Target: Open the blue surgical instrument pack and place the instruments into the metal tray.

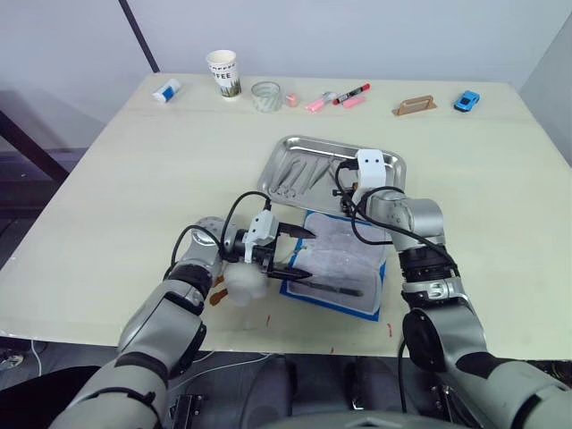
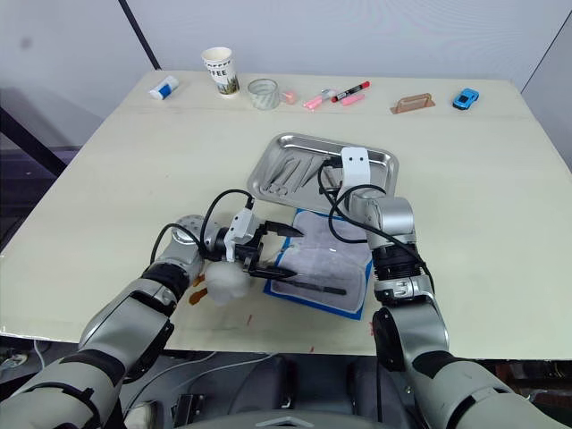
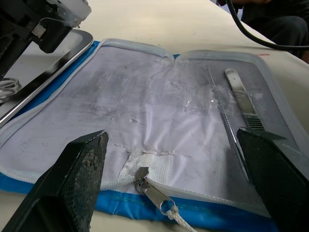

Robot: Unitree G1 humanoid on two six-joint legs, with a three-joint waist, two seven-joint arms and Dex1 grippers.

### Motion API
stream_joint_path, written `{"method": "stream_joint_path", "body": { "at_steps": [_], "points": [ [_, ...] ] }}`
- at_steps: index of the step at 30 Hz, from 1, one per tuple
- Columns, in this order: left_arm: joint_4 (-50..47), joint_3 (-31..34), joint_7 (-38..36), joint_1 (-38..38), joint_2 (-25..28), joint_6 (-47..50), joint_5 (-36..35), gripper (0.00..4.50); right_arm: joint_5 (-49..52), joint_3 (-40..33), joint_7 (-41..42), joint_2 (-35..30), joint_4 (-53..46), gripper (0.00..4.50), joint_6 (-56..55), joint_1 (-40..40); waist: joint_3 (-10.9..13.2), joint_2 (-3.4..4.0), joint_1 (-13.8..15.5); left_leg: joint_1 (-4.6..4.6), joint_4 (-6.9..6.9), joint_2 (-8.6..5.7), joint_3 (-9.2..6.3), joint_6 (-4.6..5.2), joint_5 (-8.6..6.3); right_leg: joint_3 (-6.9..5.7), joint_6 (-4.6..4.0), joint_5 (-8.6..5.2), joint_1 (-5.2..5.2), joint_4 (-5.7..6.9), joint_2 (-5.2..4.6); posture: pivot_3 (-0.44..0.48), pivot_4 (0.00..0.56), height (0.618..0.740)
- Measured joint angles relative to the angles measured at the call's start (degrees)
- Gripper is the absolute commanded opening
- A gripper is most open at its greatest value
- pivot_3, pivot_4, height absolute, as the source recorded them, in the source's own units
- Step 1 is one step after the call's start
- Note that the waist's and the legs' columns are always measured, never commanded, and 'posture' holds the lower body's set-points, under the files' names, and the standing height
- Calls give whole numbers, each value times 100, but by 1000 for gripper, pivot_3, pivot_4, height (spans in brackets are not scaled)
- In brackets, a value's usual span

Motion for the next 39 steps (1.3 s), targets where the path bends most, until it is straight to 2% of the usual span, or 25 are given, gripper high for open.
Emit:
{"method": "stream_joint_path", "body": {
  "at_steps": [6, 8, 12, 13, 15, 21, 26, 30, 34, 39],
  "points": [
    [5, 1, -1, -1, 2, -3, 1, 4500, -3, -47, -93, 17, 62, 37, -74, -36, 0, 0, -3, 0, 0, 0, 0, 0, 0, 0, 0, 0, 0, 0, 0, 0, 150, 725],
    [6, 1, -1, -2, 2, -3, 1, 4500, -4, -46, -96, 17, 63, 670, -76, -36, 0, 1, -4, 0, 0, 0, 0, 0, 0, 0, 0, 0, 0, 0, 0, 0, 150, 725],
    [8, 0, -1, -4, 2, -4, 3, 4500, -3, -20, -37, 16, 62, 2284, -78, -36, 0, 1, -4, 0, 0, 0, -1, 0, 0, 0, 0, 0, 0, 0, 0, 0, 150, 725],
    [8, 0, -2, -4, 3, -4, 3, 4500, 1, -11, 8, 18, 61, 2935, -86, -36, 1, 1, -5, 0, 0, 0, 0, 0, 0, 0, 0, 0, 0, 0, 0, 0, 150, 725],
    [9, 0, -2, -4, 3, -4, 3, 4500, 9, 11, 56, 20, 47, 3524, -105, -36, 1, 1, -5, 0, 0, 0, -1, 0, 0, 0, 0, 0, 0, 0, 0, 0, 150, 725],
    [11, -1, -2, -7, 4, -5, 8, 4500, 13, 220, 354, -51, -331, 3524, -277, -28, 1, 2, -6, 0, -1, 0, -6, 0, 0, -1, 0, 0, 0, -1, 0, 0, 150, 725],
    [11, -4, -4, -15, -2, -5, 9, 4500, 75, 568, 1024, -504, -1093, 3524, -526, 241, 2, 3, 0, -2, -1, 0, -6, 0, 0, -1, 1, -1, 0, -5, 0, 0, 150, 725],
    [24, -2, -5, -27, -5, -5, 24, 4500, 380, 599, 1792, -967, -1939, 3524, -871, 893, 2, 2, 0, -2, -1, 0, -5, 0, 0, -3, 1, -1, 2, -5, 2, 0, 150, 725],
    [43, 0, -5, -42, -11, -5, 53, 4500, 608, 684, 2502, -1456, -2349, 3524, -1150, 1441, 2, 4, 0, -2, -1, -1, -3, 0, 0, 0, 2, -1, 2, -6, 3, 0, 150, 725],
    [77, 2, -6, -72, -35, -7, 76, 4500, 1000, 810, 3772, -2377, -3045, 3524, -1643, 2352, 3, 4, 13, -2, -1, -3, -6, 0, 0, -1, 3, -2, 6, -11, 4, 0, 150, 725]
  ]
}}
